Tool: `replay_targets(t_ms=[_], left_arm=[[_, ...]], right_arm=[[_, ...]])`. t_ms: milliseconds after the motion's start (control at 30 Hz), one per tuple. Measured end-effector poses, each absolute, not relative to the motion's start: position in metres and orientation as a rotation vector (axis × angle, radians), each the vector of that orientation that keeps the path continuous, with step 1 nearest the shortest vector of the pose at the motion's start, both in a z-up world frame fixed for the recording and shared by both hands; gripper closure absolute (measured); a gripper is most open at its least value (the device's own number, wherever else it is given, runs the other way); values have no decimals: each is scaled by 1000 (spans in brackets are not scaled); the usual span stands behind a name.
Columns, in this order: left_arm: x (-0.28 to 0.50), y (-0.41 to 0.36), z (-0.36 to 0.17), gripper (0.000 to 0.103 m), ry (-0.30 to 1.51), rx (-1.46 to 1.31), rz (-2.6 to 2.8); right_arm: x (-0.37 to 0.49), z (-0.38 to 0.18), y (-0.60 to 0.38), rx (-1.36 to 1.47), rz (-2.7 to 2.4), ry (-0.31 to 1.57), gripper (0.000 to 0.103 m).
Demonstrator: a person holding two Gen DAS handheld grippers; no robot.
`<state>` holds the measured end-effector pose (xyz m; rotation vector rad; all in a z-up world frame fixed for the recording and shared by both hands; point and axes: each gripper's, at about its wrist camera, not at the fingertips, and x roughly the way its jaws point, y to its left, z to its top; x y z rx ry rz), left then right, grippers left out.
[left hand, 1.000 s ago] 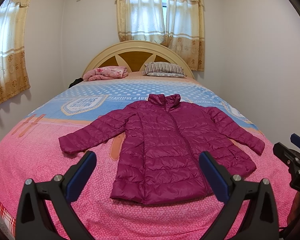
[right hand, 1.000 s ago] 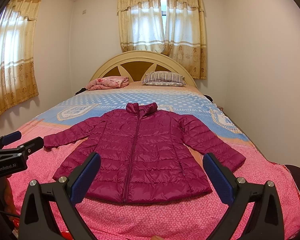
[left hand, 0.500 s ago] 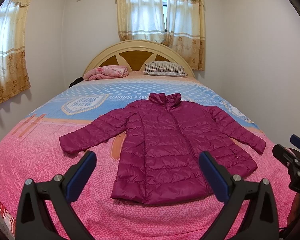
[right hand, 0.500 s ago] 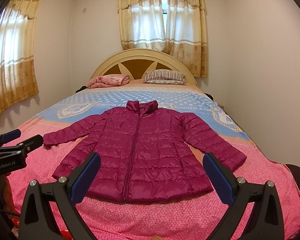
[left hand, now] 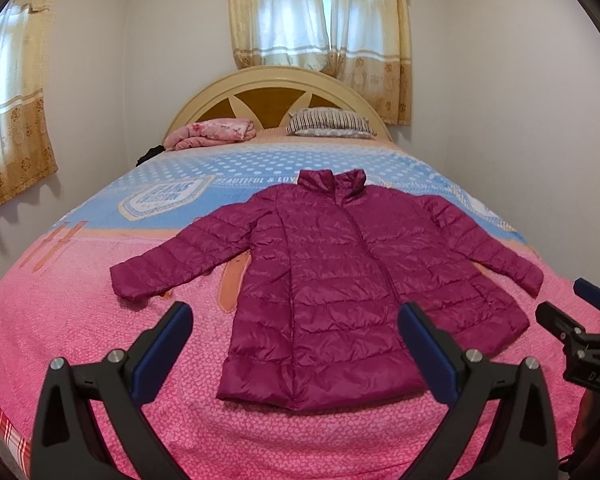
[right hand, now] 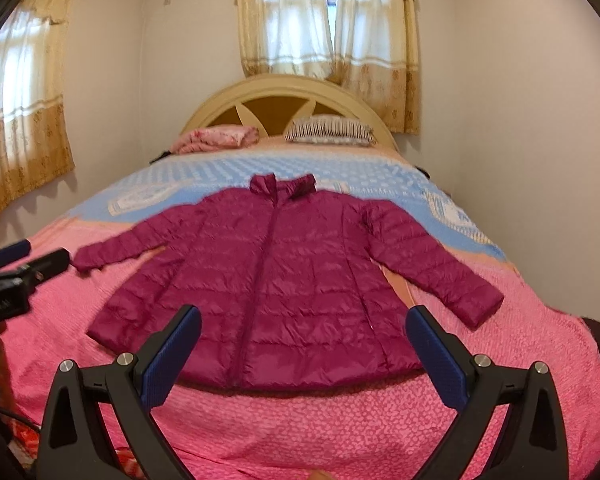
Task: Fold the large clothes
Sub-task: 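Grasp the magenta jacket sleeve cuff with the right tool and lift it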
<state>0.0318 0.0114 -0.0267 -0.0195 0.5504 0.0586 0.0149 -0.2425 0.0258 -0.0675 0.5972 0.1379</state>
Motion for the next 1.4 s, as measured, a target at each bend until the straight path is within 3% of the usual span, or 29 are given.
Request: replay_targets(t_ms=[667,700,767,800,867,900,1000,1167,1400], left_arm=[[140,9,-86,0,618,77,97],[145,10,-89,0,629,79,108],[151,13,-91,0,649,62,115],[153,15,-91,0,652,50,111],[153,16,-92,0,655,37,106],[152,15,-92,0,655,40,109],[153,13,-94,0,667,42,110],[155,11,-94,0,670,38,106],[154,12,-93,0,655,58,103]], right_arm=[[177,-62,-472,354,-220,842,3],[183,-67,-479,372,-234,857,7],[194,-78,-491,400,-245,899,35],[199,-84,-494,426,-232,918,44],[201,-85,-495,419,-214,902,51],[201,-85,-493,410,-193,899,64],[205,-86,-497,409,-147,893,80],[207,-82,-506,381,-134,878,87],[212,-64,-523,366,-165,844,90]])
